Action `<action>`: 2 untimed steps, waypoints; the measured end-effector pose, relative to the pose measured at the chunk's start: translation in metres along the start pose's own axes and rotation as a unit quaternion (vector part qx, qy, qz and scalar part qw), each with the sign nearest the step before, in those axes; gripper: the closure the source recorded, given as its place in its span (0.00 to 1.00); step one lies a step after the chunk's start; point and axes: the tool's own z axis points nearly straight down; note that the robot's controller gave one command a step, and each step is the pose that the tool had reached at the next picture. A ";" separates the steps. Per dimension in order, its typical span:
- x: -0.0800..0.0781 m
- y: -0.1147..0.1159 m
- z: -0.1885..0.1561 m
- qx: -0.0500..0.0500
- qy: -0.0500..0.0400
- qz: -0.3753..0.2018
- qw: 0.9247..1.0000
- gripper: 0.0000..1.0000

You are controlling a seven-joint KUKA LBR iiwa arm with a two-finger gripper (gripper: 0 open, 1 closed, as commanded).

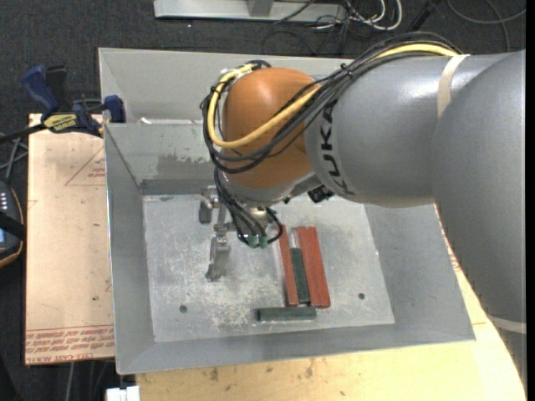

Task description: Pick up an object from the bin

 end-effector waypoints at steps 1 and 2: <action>-0.002 -0.001 -0.004 -0.001 -0.004 0.002 1.000 0.00; -0.030 -0.037 0.051 -0.002 -0.007 0.034 0.999 0.00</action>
Offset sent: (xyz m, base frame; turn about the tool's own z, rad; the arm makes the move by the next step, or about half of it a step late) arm 0.0524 -0.0731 -0.1090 0.1276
